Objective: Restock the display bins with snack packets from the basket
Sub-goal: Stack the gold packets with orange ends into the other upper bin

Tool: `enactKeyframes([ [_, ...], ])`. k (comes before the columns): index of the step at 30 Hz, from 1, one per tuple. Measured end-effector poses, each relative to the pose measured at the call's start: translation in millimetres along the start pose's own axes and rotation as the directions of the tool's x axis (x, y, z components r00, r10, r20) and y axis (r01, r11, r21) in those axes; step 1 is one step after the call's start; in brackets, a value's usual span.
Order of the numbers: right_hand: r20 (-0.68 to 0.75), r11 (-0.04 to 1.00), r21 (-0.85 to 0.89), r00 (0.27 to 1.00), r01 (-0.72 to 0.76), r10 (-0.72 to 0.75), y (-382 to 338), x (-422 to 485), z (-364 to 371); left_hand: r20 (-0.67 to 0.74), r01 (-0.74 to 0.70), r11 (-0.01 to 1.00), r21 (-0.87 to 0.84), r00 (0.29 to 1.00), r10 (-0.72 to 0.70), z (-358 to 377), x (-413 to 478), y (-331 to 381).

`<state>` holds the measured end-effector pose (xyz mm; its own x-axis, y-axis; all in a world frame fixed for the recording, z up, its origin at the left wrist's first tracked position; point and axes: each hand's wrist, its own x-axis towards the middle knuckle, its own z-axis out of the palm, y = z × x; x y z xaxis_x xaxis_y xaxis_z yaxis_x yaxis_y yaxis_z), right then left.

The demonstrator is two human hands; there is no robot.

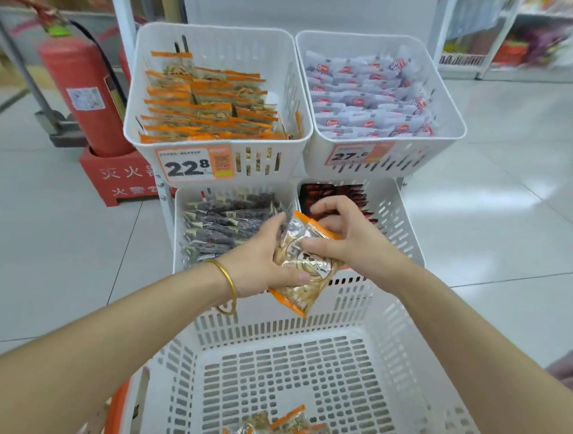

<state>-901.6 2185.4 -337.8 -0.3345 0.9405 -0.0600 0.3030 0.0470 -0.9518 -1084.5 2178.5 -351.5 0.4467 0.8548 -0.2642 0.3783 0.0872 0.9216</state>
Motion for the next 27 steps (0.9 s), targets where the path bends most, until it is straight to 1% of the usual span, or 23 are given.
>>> enactKeyframes([
  [2,0.105,1.0,-0.008,0.994,-0.021,0.022,-10,6,-11,0.035,-0.022,0.998,0.061,0.999,0.02,-12,5,11],
  [3,0.115,0.998,-0.063,0.993,0.001,0.007,-18,11,-15,0.036,-0.051,0.993,0.106,0.998,0.047,-19,7,20],
  [5,0.079,0.984,-0.166,0.995,0.07,-0.057,-35,29,-23,-0.018,-0.103,0.973,0.207,0.994,0.109,-33,14,41],
  [7,-0.011,0.976,-0.189,0.993,0.111,-0.115,-55,49,-33,-0.133,-0.149,0.96,0.238,0.974,0.184,-49,25,63],
  [8,-0.072,0.974,-0.184,0.987,0.13,-0.145,-67,58,-39,-0.224,-0.181,0.957,0.227,0.947,0.232,-58,33,72],
  [9,-0.147,0.973,-0.179,0.973,0.149,-0.176,-80,66,-45,-0.325,-0.217,0.947,0.235,0.901,0.287,-70,42,79],
  [10,-0.243,0.968,-0.191,0.948,0.16,-0.205,-91,77,-51,-0.41,-0.236,0.923,0.303,0.842,0.35,-81,50,86],
  [11,-0.344,0.959,-0.228,0.908,0.166,-0.239,-99,89,-57,-0.459,-0.213,0.881,0.423,0.788,0.411,-92,57,91],
  [12,-0.436,0.948,-0.271,0.857,0.164,-0.273,-106,104,-62,-0.466,-0.164,0.818,0.551,0.753,0.465,-102,66,94],
  [13,-0.506,0.934,-0.32,0.806,0.156,-0.308,-112,120,-63,-0.43,-0.1,0.733,0.672,0.754,0.496,-112,75,94],
  [14,-0.555,0.916,-0.377,0.758,0.138,-0.342,-116,137,-63,-0.37,-0.033,0.633,0.773,0.787,0.494,-121,84,94],
  [15,-0.581,0.892,-0.439,0.721,0.113,-0.377,-119,153,-61,-0.309,0.019,0.533,0.846,0.832,0.461,-127,94,91],
  [16,-0.586,0.862,-0.501,0.7,0.082,-0.408,-121,168,-56,-0.258,0.058,0.446,0.893,0.878,0.403,-132,104,88],
  [17,-0.578,0.822,-0.567,0.688,0.049,-0.439,-122,181,-51,-0.223,0.086,0.385,0.919,0.918,0.329,-135,112,86],
  [18,-0.56,0.774,-0.633,0.685,0.008,-0.465,-120,193,-45,-0.201,0.102,0.352,0.93,0.945,0.259,-137,118,84],
  [20,-0.495,0.635,-0.769,0.698,-0.074,-0.518,-114,212,-35,-0.185,0.117,0.335,0.935,0.966,0.178,-139,125,80],
  [22,-0.431,0.471,-0.868,0.709,-0.157,-0.558,-107,224,-27,-0.199,0.134,0.333,0.933,0.965,0.171,-141,127,76],
  [23,-0.415,0.411,-0.891,0.711,-0.193,-0.567,-106,227,-25,-0.213,0.144,0.339,0.93,0.962,0.174,-142,127,75],
  [24,-0.411,0.373,-0.901,0.71,-0.221,-0.571,-106,229,-24,-0.232,0.159,0.349,0.923,0.956,0.178,-141,127,73],
  [26,-0.412,0.357,-0.903,0.721,-0.239,-0.557,-104,229,-20,-0.277,0.19,0.374,0.908,0.941,0.194,-141,127,71],
  [27,-0.4,0.342,-0.908,0.738,-0.241,-0.543,-102,230,-18,-0.292,0.196,0.388,0.901,0.933,0.208,-141,127,70],
])
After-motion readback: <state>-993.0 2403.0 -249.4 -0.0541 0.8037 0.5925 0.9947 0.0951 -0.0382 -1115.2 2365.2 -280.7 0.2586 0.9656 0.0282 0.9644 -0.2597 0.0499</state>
